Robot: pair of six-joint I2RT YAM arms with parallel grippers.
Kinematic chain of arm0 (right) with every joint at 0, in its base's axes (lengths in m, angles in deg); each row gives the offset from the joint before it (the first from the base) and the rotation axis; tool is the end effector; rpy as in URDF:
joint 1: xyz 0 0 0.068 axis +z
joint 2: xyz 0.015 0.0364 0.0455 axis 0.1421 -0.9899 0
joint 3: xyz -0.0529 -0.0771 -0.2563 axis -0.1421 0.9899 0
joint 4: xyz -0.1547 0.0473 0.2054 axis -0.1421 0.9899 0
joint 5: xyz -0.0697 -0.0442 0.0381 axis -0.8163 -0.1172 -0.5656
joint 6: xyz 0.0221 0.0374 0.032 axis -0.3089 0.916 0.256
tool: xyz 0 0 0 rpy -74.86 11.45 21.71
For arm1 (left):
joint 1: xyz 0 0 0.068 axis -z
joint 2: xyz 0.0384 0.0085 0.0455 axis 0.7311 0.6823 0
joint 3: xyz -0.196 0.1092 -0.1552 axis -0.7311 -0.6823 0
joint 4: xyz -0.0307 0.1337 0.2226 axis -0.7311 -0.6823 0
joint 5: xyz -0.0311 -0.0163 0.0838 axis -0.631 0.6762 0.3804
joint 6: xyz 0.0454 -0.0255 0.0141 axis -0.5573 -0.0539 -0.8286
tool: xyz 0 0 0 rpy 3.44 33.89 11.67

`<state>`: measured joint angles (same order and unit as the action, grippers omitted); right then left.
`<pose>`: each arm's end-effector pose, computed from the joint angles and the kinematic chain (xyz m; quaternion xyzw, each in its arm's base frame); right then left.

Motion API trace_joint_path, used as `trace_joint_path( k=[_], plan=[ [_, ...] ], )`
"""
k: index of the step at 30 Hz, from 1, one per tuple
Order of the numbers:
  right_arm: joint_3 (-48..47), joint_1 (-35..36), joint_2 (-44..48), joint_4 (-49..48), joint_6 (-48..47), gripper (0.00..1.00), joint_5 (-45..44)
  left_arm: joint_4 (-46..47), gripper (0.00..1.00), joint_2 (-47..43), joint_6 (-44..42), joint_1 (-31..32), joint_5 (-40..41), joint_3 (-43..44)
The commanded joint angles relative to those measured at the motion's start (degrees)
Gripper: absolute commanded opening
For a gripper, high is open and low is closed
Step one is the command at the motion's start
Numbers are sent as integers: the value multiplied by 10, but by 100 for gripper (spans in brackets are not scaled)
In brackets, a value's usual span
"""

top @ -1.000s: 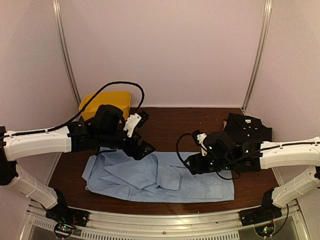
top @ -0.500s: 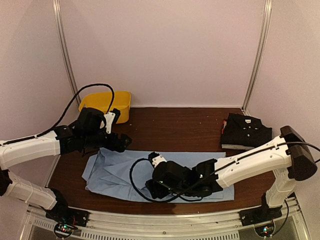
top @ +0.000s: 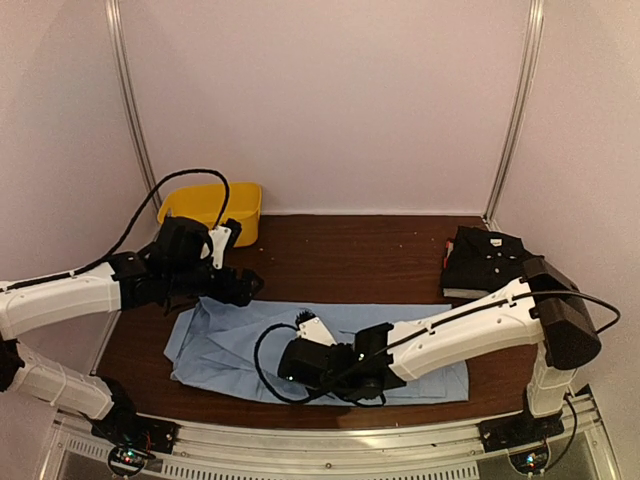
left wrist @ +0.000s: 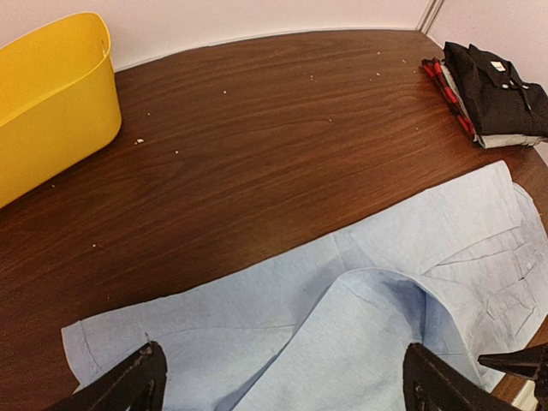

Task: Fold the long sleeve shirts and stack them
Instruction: Smooth out the rectangle-folded shirt at the center of the board.

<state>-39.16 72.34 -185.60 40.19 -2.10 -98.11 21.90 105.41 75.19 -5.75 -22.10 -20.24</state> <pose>0.0802 0.3851 0.1784 -0.2319 0.9182 0.1089 0.3022 0.2015 -0.1731 0.2628 0.1253 0.8821 -0.2122 0.4014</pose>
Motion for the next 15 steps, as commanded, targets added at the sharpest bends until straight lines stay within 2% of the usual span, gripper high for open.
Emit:
trace_joint_path(
  k=[1,10,12,15],
  plan=[
    [-22,5,-14,61,25,44,-41,20,98,-8,4,-2,6,-12],
    [-29,0,1,109,26,6,-70,20,98,-13,1,-2,15,-20],
    [-25,-5,12,123,22,1,-71,18,97,-16,-1,-2,17,-21],
    [-17,-21,32,146,7,0,-59,18,98,-20,-1,-2,11,-28]
  ],
)
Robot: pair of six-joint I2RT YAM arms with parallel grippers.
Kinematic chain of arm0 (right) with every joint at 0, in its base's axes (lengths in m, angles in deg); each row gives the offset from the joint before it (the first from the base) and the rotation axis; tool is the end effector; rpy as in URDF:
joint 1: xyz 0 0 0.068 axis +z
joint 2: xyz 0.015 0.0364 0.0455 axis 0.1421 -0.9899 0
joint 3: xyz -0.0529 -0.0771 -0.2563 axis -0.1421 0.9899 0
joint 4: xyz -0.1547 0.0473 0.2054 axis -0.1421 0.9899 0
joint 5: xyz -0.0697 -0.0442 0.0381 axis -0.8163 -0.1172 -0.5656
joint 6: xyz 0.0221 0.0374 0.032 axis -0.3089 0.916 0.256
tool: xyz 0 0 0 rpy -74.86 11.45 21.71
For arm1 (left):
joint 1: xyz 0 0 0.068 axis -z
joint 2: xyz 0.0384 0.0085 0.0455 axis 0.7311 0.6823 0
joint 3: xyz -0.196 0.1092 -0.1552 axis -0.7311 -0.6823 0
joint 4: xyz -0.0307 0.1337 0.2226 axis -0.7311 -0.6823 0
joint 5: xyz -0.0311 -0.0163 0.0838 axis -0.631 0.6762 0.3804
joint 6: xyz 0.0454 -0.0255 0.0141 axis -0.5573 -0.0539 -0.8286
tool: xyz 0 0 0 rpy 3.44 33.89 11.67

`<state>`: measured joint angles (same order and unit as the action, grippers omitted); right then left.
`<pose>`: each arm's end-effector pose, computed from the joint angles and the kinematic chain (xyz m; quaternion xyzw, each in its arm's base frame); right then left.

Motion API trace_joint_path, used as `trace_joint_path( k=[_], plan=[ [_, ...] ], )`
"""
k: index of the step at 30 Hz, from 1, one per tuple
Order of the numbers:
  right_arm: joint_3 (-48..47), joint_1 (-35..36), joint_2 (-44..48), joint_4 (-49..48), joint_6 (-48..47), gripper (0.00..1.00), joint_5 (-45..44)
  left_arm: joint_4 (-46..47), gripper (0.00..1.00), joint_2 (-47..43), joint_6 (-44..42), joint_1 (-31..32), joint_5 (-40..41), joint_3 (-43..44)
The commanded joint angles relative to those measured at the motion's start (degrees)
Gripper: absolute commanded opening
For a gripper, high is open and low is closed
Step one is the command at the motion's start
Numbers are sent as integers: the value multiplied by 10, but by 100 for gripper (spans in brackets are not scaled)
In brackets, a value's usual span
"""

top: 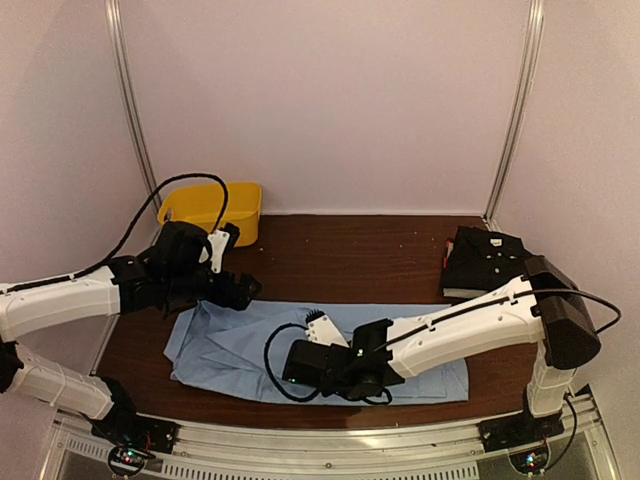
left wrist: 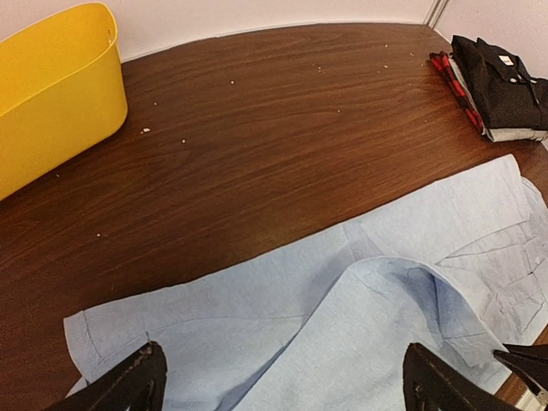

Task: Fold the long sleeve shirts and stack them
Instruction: Smooth out the rectangle-folded shirt at the center of the board.

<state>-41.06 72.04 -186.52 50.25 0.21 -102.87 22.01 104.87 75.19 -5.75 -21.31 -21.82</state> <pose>0.0830 0.3740 0.1757 -0.2231 0.9254 0.0258 0.3054 0.1988 -0.1700 0.2560 0.1230 0.8859 -0.2030 0.3985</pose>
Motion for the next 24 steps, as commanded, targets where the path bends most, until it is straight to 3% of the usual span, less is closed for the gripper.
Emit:
trace_joint_path(
  k=[1,10,24],
  plan=[
    [6,-28,52,52,-23,0,-3,20,98,-15,0,-2,-2,-17],
    [67,-136,136,46,-124,0,107,86,98,-14,24,-2,-69,-96],
    [117,-292,163,-16,-228,2,179,131,97,48,49,-2,19,-119]
  ],
)
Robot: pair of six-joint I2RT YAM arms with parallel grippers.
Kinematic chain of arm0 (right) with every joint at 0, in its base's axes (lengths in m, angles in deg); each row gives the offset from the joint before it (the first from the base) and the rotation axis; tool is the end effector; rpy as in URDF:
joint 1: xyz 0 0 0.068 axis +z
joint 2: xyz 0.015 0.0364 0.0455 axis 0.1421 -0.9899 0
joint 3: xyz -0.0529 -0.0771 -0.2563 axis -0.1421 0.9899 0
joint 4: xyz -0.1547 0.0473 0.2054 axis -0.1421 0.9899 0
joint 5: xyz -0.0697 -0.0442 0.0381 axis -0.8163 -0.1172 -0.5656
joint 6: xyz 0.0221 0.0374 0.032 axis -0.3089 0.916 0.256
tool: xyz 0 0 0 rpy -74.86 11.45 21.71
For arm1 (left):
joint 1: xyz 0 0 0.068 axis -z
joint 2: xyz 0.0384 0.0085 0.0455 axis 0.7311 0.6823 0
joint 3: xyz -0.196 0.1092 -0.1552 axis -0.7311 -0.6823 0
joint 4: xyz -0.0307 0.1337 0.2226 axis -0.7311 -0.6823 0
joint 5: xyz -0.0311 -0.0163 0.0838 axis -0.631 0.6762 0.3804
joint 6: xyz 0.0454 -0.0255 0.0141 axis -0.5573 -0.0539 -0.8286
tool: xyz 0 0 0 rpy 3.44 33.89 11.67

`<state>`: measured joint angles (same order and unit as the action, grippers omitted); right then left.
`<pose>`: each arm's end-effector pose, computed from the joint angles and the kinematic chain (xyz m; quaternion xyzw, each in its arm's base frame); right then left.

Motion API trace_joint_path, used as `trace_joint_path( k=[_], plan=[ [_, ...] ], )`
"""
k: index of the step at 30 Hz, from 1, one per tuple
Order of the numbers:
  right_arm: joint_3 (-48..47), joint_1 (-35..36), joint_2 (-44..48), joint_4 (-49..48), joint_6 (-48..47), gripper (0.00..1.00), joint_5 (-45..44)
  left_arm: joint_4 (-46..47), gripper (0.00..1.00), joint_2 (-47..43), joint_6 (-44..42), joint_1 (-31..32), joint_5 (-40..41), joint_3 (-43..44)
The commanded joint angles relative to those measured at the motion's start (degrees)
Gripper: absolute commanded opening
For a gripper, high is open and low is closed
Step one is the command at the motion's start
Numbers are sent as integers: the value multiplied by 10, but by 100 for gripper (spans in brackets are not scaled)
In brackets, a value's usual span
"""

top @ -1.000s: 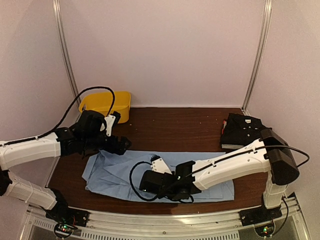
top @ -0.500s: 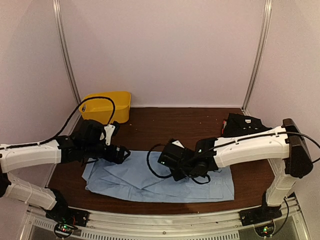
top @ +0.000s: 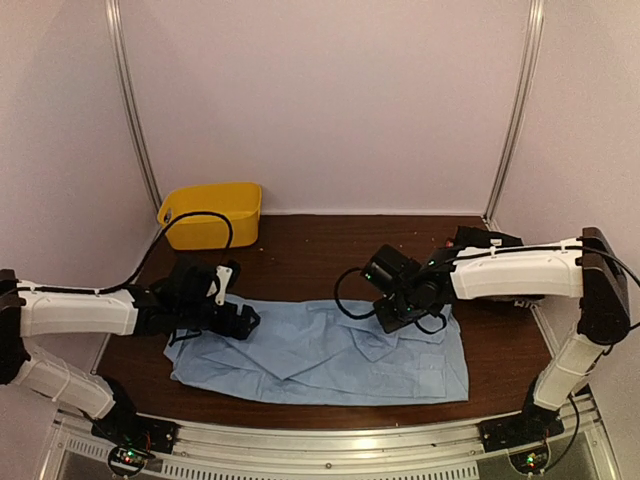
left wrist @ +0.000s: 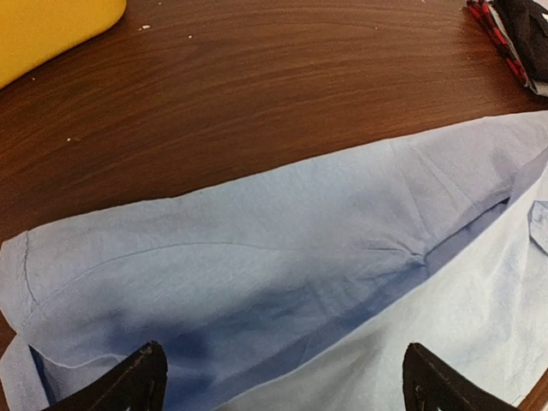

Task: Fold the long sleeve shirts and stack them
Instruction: Smooth out the rectangle-folded shirt at the center of the board.

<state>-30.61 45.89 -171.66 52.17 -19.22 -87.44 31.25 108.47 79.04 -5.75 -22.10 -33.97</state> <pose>0.2000 0.2598 0.2076 -0.1917 0.9552 0.0205 0.2247 0.1894 -0.1625 0.1857 0.1012 0.9128 -0.1919 0.3459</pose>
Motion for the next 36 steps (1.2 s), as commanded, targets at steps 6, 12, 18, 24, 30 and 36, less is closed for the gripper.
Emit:
trace_joint_path(
  k=[6,12,18,24,30,36],
  plan=[
    [27,-80,14,-100,-58,8,70,44,98,18,11,-2,31,0],
    [43,-115,6,-138,-73,18,110,39,98,29,4,-2,49,2],
    [65,-135,6,-164,-68,26,130,30,98,32,3,-2,58,-4],
    [96,-140,27,-207,-32,42,143,31,98,33,5,-2,60,-10],
    [129,-146,33,-263,2,50,178,36,98,36,7,-2,54,-10],
    [145,-147,22,-278,14,47,192,36,98,27,13,-2,53,-20]
  ],
)
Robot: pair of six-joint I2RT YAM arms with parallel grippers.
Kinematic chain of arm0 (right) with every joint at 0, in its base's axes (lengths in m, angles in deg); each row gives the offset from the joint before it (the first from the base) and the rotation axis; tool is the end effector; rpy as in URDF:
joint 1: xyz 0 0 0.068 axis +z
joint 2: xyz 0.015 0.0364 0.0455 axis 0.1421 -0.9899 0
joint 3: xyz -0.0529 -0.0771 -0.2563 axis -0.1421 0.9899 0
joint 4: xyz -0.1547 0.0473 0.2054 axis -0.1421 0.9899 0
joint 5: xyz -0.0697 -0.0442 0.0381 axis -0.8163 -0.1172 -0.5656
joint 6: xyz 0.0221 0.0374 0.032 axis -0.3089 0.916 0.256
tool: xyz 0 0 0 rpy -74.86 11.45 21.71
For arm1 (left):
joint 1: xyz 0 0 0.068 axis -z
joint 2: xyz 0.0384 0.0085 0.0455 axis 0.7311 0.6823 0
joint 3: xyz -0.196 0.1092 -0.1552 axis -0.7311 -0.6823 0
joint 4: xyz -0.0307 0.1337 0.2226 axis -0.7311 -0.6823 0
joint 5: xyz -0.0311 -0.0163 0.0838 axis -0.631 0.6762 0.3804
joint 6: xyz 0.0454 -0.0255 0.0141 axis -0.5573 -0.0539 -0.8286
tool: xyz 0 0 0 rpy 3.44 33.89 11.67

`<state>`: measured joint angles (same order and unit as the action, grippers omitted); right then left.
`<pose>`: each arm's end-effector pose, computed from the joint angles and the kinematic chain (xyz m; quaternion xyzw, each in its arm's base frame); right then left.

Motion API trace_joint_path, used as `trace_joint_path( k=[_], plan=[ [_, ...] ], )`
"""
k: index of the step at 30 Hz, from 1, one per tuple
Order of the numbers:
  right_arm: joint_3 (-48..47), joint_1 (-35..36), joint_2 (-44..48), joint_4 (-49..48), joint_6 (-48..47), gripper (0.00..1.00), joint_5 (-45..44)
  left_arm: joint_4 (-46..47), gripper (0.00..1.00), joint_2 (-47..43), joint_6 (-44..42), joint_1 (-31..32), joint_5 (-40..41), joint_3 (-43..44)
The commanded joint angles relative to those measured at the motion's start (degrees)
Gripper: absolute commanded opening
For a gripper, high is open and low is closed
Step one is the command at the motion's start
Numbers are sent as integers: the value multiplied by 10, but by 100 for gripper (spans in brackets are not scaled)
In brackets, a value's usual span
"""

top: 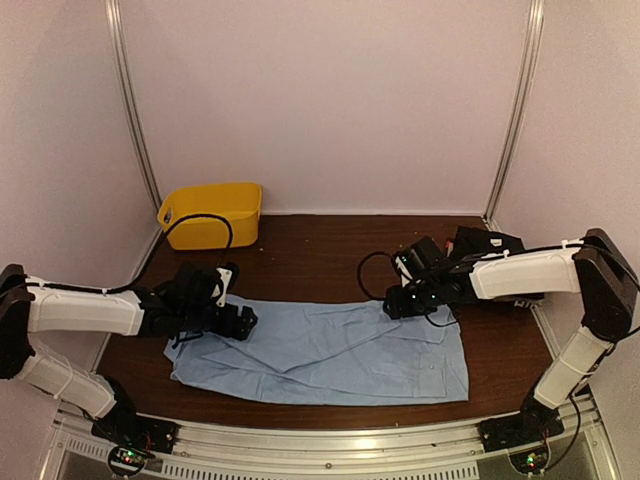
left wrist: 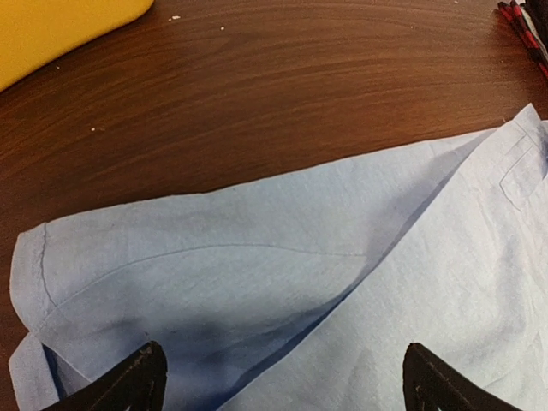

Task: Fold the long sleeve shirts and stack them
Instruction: Smooth out the rectangle-folded shirt at the center of the board.

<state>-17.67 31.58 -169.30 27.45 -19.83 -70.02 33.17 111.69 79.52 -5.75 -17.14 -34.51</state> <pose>0.2487 0.2085 0.1766 -0.1039 0.9470 0.1820 0.2436 0.1946 -0.1630 0.1726 0.0821 0.9190 -0.1513 0.3547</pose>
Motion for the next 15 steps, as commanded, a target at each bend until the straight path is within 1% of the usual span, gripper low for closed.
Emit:
trace_joint_path(
  k=[1,11,15],
  plan=[
    [21,-4,-1,-36,23,47,19,19,98,-6,10,-2,3,-18],
    [61,-4,-2,-58,36,45,23,31,98,-7,26,-2,-6,-53],
    [72,-4,-2,-71,42,45,32,50,98,-11,36,-2,-10,-70]
  ],
)
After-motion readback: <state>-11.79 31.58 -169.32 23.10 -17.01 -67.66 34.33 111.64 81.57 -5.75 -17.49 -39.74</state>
